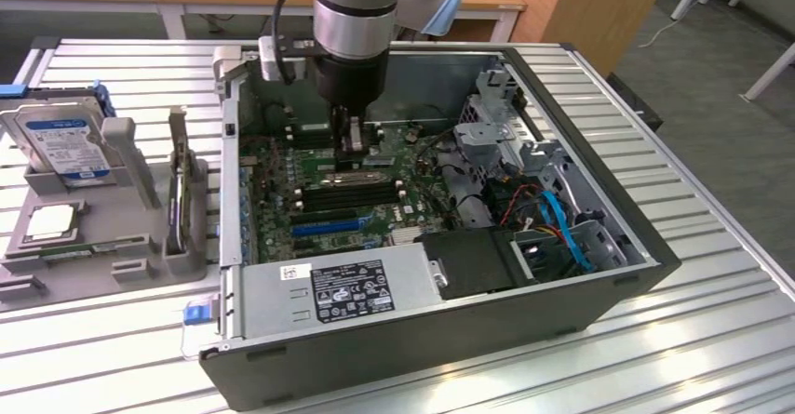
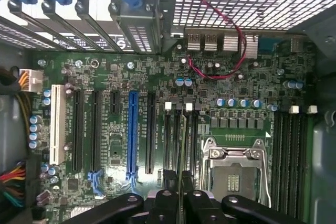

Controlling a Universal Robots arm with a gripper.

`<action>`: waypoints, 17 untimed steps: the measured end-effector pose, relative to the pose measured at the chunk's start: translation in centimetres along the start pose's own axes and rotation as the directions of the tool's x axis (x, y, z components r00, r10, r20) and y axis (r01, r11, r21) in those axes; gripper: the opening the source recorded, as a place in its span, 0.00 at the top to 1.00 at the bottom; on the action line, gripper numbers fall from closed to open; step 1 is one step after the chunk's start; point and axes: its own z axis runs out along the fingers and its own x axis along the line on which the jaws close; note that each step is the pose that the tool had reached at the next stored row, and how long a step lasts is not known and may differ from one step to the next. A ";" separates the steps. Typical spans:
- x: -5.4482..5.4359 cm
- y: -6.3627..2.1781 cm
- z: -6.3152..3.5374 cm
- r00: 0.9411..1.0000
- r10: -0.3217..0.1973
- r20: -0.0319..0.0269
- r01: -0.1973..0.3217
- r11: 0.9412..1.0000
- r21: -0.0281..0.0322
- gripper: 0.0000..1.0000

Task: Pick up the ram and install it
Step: 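Insert the ram into the slot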

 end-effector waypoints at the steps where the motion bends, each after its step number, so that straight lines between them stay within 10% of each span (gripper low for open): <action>1: 0.0 0.00 0.18 1.000 0.000 0.000 0.000 1.000 0.000 0.86; 17: 0.0 -0.01 3.09 1.000 -0.007 0.000 0.007 1.000 0.000 0.86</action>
